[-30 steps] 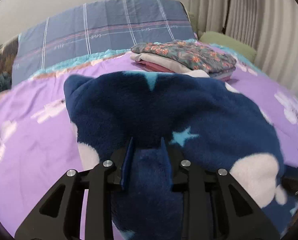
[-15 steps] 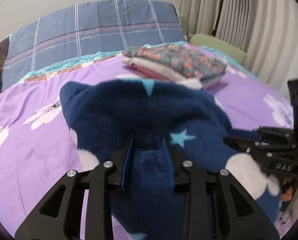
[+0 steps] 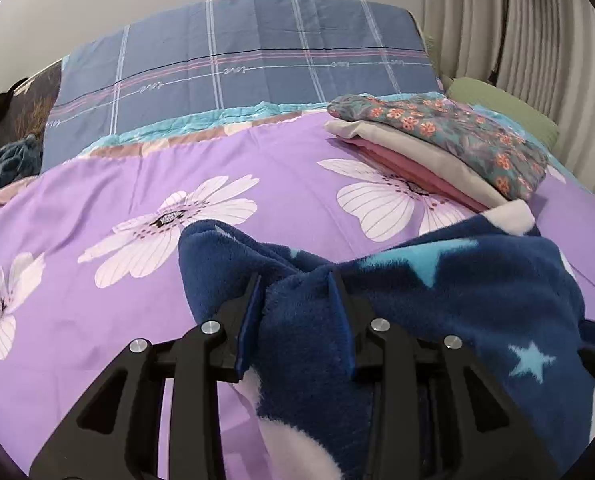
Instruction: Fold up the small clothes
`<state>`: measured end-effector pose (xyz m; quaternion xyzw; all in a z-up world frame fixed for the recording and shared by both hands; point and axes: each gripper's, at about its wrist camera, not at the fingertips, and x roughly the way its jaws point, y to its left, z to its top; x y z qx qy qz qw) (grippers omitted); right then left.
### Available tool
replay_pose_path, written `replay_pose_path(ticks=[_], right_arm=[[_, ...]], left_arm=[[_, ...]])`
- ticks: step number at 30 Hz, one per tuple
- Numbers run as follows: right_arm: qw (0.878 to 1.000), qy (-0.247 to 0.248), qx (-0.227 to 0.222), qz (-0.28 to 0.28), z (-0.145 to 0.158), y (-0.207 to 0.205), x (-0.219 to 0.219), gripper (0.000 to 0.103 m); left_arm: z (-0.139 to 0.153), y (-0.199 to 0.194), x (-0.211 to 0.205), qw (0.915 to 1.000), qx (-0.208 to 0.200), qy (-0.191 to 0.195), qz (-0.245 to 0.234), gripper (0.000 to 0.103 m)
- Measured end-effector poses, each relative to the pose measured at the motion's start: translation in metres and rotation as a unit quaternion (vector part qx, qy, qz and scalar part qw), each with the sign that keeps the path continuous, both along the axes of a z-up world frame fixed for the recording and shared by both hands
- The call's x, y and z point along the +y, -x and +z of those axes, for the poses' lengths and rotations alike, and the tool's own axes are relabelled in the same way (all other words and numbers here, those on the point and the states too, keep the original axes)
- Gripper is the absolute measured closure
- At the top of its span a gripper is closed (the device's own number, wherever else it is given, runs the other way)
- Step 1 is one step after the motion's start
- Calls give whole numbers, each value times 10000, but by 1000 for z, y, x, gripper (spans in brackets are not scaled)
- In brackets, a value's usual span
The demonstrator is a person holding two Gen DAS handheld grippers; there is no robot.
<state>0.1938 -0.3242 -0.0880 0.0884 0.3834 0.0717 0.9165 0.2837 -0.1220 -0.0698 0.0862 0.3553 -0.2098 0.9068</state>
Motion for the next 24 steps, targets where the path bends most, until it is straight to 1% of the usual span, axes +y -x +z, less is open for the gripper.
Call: replay_pose_path(ticks=[2, 3, 4, 5, 7, 8, 9, 10, 11, 12, 14, 15, 17, 18, 19, 20, 22, 23, 24], right_arm=[[10000, 22, -44, 5, 0, 3, 1, 73], [10000, 17, -75, 2, -1, 4, 0, 73], [10000, 8, -93, 3, -2, 5, 0, 73], [9999, -17, -101, 0, -2, 6, -1, 73], [9999, -64, -89, 2, -2, 7, -1, 73], [9999, -79, -91, 6, -2, 7, -1, 73], [9999, -86, -94, 5, -2, 6, -1, 73], [9999, -96, -97, 5, -3, 6, -1, 73], [9999, -107, -89, -5, -3, 6, -1, 73], [9999, -112, -84, -19, -3, 5, -1, 73], [9999, -119, -90, -12, -3, 6, -2, 73], [9999, -137, -88, 0, -3, 6, -2, 73], [9999, -139, -85, 23, -3, 5, -3, 73], [9999, -121, -83, 20, -2, 6, -3, 73], [9999, -117, -87, 18, -3, 6, -3, 73], [9999, -128, -99, 18, -3, 7, -3, 73], [9998, -172, -102, 18, -3, 7, -4, 73], [9998, -179, -102, 19, -3, 7, -4, 73], [9998, -181, -103, 22, -3, 7, -4, 73]], left_arm=[[13, -1, 8, 9997, 33, 154, -162, 66], [19, -1, 12, 9996, 55, 250, -156, 63], [26, -1, 18, 9991, 90, 394, -120, 62], [34, 1, 23, 9983, 92, 573, -79, 62], [39, 6, 27, 9973, 19, 725, -90, 62], [38, 8, 27, 9972, 20, 730, -139, 61], [28, 7, 22, 9984, 90, 526, -172, 56], [16, 7, 16, 9996, 133, 220, -134, 50], [-3, 7, 10, 9999, 93, -69, -108, 43], [-9, 6, 14, 9998, 144, 112, -61, 42], [-12, -2, 27, 9959, 562, 699, 141, 40], [-10, -4, 31, 9943, 668, 812, 167, 40], [0, 2, 30, 9968, 513, 591, 135, 40], [10, 10, 29, 9980, 413, 452, 133, 42], [21, 19, 29, 9985, 348, 414, 98, 43], [30, 29, 31, 9984, 286, 489, -11, 44], [52, 67, 35, 9944, 123, 917, -517, 43], [58, 84, 35, 9917, 68, 1011, -785, 43], [63, 111, 31, 9893, -25, 931, -1127, 42]])
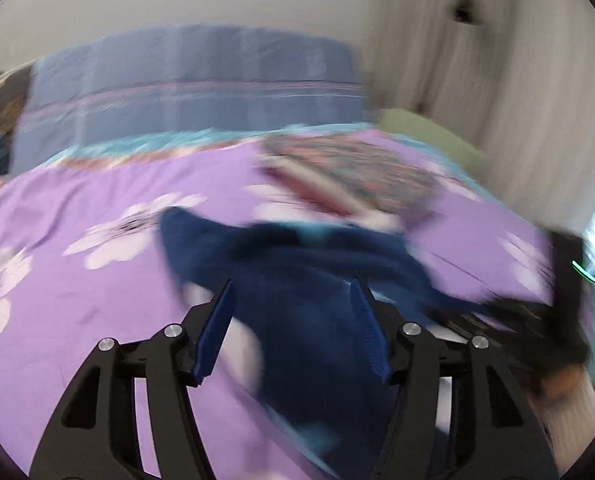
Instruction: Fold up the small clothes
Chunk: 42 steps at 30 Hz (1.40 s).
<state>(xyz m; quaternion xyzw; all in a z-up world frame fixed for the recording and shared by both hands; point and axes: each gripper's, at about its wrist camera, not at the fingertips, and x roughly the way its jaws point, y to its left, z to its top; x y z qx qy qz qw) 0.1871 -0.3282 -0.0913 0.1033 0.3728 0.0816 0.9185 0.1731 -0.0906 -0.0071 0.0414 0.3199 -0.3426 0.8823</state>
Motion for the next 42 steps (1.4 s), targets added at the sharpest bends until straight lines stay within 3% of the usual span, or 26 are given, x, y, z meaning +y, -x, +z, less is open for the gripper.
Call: replay_pose_path(ticks=[2, 4, 6, 10, 14, 16, 17, 19, 22, 26, 27, 28, 30, 35, 39, 42], right_arm=[[10000, 2, -3, -2, 0, 0, 0, 73], [10000, 16, 7, 2, 0, 0, 0, 73], [9999, 124, 22, 39, 1, -1, 4, 73], [9996, 113, 74, -230, 22, 12, 4, 72], [9981, -296, -532, 25, 52, 51, 3, 70], [9989, -237, -396, 82, 44, 58, 7, 70], [10000, -24, -30, 42, 24, 51, 11, 71], [9997, 206, -101, 75, 0, 48, 14, 71], [10000, -41, 32, 6, 6, 44, 6, 71], [9994, -300, 78, -123, 15, 52, 1, 70], [9987, -462, 60, -185, 20, 58, -3, 64], [9976, -648, 31, -232, 25, 65, -6, 46], [9920, -1202, -72, -390, 33, 92, -17, 25], [9755, -2048, 429, -681, 11, 133, -41, 19], [9514, -2807, 977, -806, -9, 157, -49, 16], [9450, -2995, 1088, -731, -8, 160, -43, 8]], left_arm=[[-5, 29, -6, 9993, -49, -192, -307, 42], [-31, 54, -19, 9969, 158, -560, -536, 41], [-53, 73, -28, 9932, -437, -1010, -381, 40], [-46, 60, -22, 9966, -55, -783, -240, 39], [-49, 68, -18, 9963, -123, -827, -203, 39], [-50, 68, -16, 9970, -97, -738, -201, 39], [-50, 67, -18, 9970, -111, -734, -201, 39], [-52, 66, -24, 9967, -151, -770, -205, 39], [-50, 68, -31, 9955, -221, -911, -111, 39], [-51, 69, -25, 9963, -212, -825, -110, 39], [-51, 69, -24, 9966, -200, -796, -95, 39], [-51, 68, -22, 9970, -167, -750, -71, 39], [-51, 67, -20, 9974, -138, -704, -71, 39], [-51, 66, -21, 9974, -170, -694, -94, 39], [-52, 68, -21, 9978, -190, -637, -71, 39], [-52, 68, -21, 9977, -193, -653, -64, 39]])
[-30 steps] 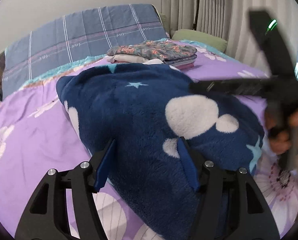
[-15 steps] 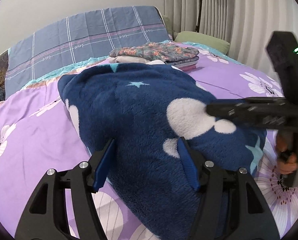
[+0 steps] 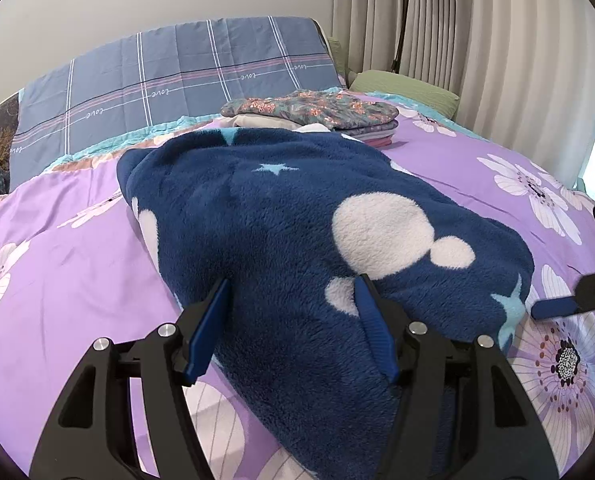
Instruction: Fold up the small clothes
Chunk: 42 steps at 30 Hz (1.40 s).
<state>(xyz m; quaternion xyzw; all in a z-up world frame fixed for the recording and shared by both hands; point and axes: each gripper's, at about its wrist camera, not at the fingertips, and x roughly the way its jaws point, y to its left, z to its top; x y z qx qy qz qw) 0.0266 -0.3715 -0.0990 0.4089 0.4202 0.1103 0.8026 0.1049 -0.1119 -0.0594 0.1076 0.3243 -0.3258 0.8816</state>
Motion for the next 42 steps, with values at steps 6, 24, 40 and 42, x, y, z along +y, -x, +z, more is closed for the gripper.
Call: replay_pose_path(ticks=[6, 24, 40, 42], right_arm=[[9982, 582, 152, 23, 5, -9, 18, 6], [9853, 1699, -51, -138, -14, -45, 34, 98], [9985, 63, -414, -339, -1, -12, 10, 32], [9974, -188, -356, -601, 4, 4, 5, 11]], left_arm=[[0, 1, 1, 10000, -12, -3, 17, 39], [4, 5, 0, 9999, -119, -52, -58, 38], [-10, 75, -34, 9841, -1070, -1277, -617, 31], [-7, 72, -36, 9861, -948, -1242, -565, 30]])
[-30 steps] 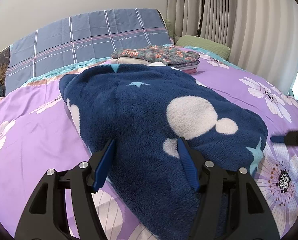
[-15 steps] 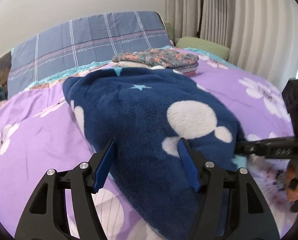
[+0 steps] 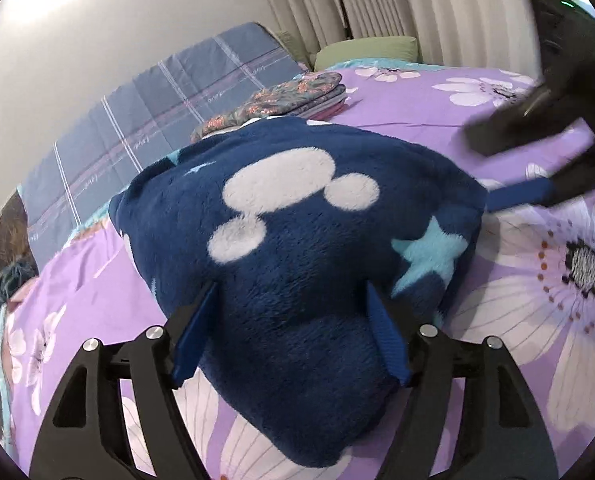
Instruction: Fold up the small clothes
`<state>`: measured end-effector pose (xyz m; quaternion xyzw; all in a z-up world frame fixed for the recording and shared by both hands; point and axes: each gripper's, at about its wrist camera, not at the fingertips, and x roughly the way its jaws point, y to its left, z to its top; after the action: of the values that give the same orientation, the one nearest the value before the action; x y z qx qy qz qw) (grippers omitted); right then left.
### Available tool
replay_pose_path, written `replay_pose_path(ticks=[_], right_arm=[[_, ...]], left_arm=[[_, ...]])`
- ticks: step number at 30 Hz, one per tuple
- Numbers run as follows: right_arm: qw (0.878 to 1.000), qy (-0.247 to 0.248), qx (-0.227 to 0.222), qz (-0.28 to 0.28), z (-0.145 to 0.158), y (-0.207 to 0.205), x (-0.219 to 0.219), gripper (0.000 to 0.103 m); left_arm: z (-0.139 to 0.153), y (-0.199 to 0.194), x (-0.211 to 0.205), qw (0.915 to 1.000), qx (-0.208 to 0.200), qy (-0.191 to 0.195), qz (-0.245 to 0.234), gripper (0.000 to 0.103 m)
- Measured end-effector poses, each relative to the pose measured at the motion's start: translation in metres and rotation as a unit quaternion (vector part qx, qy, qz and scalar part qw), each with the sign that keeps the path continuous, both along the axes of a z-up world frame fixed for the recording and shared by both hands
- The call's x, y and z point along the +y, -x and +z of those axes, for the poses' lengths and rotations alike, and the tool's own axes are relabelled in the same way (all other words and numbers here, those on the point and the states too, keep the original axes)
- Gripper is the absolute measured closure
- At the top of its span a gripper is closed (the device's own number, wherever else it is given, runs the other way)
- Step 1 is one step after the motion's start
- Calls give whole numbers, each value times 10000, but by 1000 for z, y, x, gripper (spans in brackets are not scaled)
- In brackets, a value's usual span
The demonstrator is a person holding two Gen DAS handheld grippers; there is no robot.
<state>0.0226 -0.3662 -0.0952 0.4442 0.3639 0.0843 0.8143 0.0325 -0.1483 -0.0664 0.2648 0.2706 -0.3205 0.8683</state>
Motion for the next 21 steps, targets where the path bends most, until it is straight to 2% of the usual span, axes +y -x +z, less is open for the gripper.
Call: replay_pose_path(ticks=[2, 4, 7, 11, 17, 21], right_arm=[[9999, 74, 142, -45, -1, 7, 3, 11], [9994, -108, 313, -22, -10, 6, 6, 11], [9962, -224, 838, -116, -31, -10, 9, 11], [9957, -287, 769, -440, -31, -25, 10, 8], [9918, -159, 1141, -558, -33, -48, 32, 3], [9891, -366, 1012, -1003, -41, -55, 27, 2]], left_arm=[[1, -3, 3, 9999, 90, 91, -68, 28], [1, -2, 5, 9998, 123, 131, -79, 28], [2, -3, 6, 9996, 185, 211, -55, 28], [2, -2, 8, 9993, 242, 290, -84, 28], [3, -6, 9, 9986, 352, 368, -106, 28], [3, -7, 8, 9982, 392, 433, -146, 27]])
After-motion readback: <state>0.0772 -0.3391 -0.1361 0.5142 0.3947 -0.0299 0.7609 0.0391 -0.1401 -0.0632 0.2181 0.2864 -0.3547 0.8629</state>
